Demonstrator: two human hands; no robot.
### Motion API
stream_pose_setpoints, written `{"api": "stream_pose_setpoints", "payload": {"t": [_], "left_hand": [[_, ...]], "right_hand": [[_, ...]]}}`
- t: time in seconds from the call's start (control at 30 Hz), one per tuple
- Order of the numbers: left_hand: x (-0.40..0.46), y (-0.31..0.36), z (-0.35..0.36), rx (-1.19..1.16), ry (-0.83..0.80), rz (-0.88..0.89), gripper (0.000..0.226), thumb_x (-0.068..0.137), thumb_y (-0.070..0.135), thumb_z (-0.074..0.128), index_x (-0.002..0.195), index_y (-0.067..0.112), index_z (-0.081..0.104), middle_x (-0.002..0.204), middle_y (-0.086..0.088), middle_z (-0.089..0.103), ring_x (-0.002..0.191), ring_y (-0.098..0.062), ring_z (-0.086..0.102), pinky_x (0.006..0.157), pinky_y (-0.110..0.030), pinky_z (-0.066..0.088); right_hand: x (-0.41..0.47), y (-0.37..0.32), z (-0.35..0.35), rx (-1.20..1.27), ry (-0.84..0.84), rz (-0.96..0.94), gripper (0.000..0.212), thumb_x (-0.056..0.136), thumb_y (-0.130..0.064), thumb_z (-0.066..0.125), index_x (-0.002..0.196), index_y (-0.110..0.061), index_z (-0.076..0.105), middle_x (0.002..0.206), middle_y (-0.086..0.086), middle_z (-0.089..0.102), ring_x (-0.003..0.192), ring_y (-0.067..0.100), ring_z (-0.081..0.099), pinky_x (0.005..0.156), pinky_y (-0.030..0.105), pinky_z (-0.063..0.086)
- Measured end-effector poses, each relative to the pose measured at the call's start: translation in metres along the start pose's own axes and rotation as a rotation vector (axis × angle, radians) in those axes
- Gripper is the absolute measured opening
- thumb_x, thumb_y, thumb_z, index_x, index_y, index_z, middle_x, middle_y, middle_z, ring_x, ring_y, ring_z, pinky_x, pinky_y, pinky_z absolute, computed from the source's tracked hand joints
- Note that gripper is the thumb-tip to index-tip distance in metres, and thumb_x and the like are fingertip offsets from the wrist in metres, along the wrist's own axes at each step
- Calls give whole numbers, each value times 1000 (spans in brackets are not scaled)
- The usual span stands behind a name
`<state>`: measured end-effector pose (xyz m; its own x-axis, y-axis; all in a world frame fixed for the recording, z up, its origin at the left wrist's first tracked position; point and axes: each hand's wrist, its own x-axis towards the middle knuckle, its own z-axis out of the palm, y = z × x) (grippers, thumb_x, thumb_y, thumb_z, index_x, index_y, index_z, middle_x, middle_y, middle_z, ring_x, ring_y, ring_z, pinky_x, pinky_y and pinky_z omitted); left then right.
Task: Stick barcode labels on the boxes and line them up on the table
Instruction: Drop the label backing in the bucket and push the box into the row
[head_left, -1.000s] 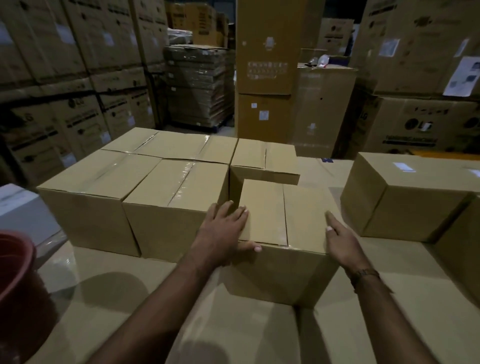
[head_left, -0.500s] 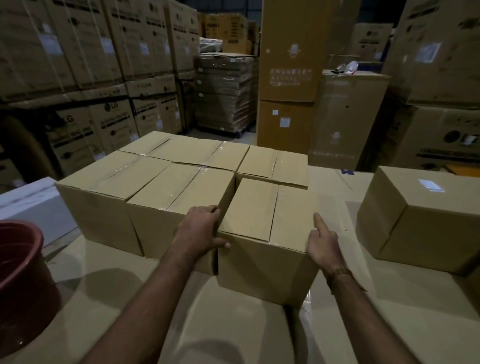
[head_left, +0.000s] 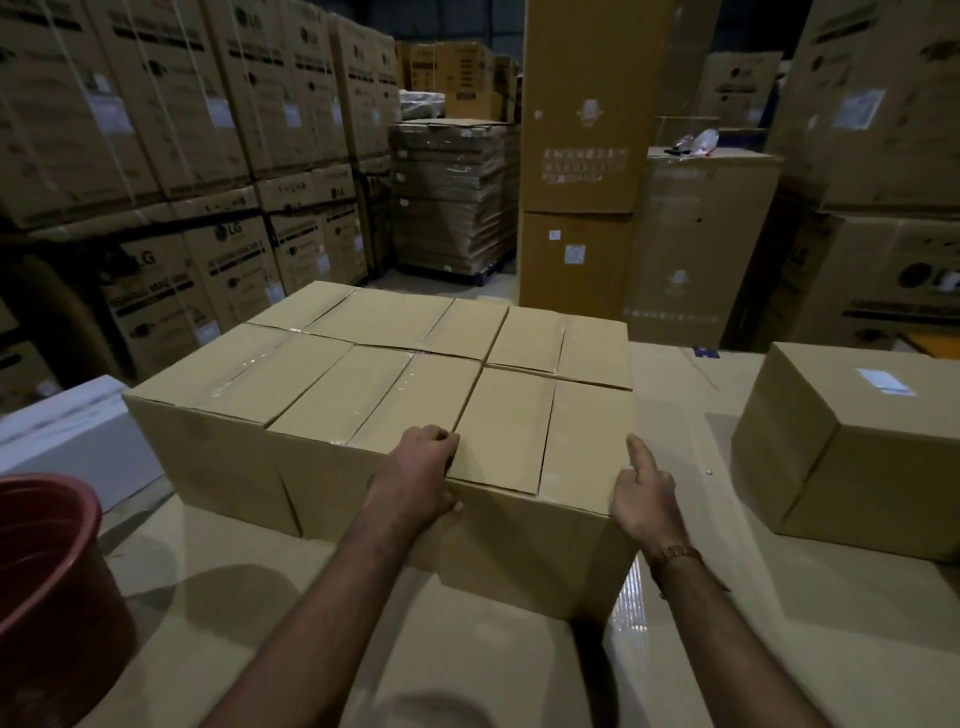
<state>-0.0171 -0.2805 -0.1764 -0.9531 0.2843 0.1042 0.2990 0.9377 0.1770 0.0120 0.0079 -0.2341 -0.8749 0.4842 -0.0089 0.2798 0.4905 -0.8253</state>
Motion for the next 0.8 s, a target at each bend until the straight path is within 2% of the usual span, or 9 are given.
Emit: {"api": "stream_pose_setpoints", "payload": {"t": [0.27, 0.33, 0.43, 0.5, 0.57, 0.7, 0.8], "left_hand": [[1, -1, -5, 89, -30, 48, 78, 83, 33, 87, 150, 20, 49, 153, 2, 43, 139, -20, 37, 104, -39, 52], [1, -3, -5, 97, -27, 63, 77, 83, 32, 87, 150, 19, 50, 152, 1, 44, 138, -20, 39, 104, -38, 52], [1, -5, -4, 102, -18, 80, 78, 85, 31, 85, 152, 19, 48, 151, 0, 45, 137, -20, 40, 104, -37, 51], [2, -6, -3, 107, -13, 90, 78, 86, 30, 84, 154, 18, 46, 152, 0, 45, 137, -20, 40, 104, -36, 50], [2, -8, -2, 109, -12, 100, 78, 87, 30, 83, 154, 18, 45, 151, -1, 46, 137, -21, 41, 104, -35, 50], [3, -11, 0, 115, -8, 117, 79, 85, 31, 84, 153, 17, 46, 151, -1, 48, 136, -21, 42, 103, -36, 49], [1, -11, 0, 119, 0, 133, 77, 86, 36, 83, 151, 17, 48, 150, -2, 49, 135, -22, 43, 105, -35, 48]], "right_hand": [[3, 0, 0, 5, 3, 1, 57, 110, -26, 34, 165, -40, 30, 137, 14, 55, 97, 29, 66, 95, 47, 59], [3, -3, -1, 16, -4, 2, 56, 111, -25, 34, 165, -38, 30, 142, 15, 53, 101, 26, 64, 95, 43, 57], [-1, -11, -4, 34, -10, -1, 56, 112, -19, 36, 166, -32, 32, 156, 13, 48, 111, 23, 54, 97, 33, 47], [-2, -14, -6, 49, -3, -9, 56, 111, -17, 37, 166, -27, 34, 163, 9, 45, 130, 27, 54, 110, 35, 45], [-3, -17, -7, 53, 1, -7, 55, 111, -15, 38, 166, -24, 35, 167, 4, 42, 147, 28, 46, 121, 37, 37], [-13, -20, -8, 51, 8, 8, 54, 112, -18, 39, 166, -24, 35, 169, -1, 38, 155, 25, 37, 127, 40, 30], [-21, -22, -13, 81, 1, 13, 54, 112, -22, 44, 166, -21, 36, 168, -1, 39, 154, 24, 38, 128, 42, 30]]}}
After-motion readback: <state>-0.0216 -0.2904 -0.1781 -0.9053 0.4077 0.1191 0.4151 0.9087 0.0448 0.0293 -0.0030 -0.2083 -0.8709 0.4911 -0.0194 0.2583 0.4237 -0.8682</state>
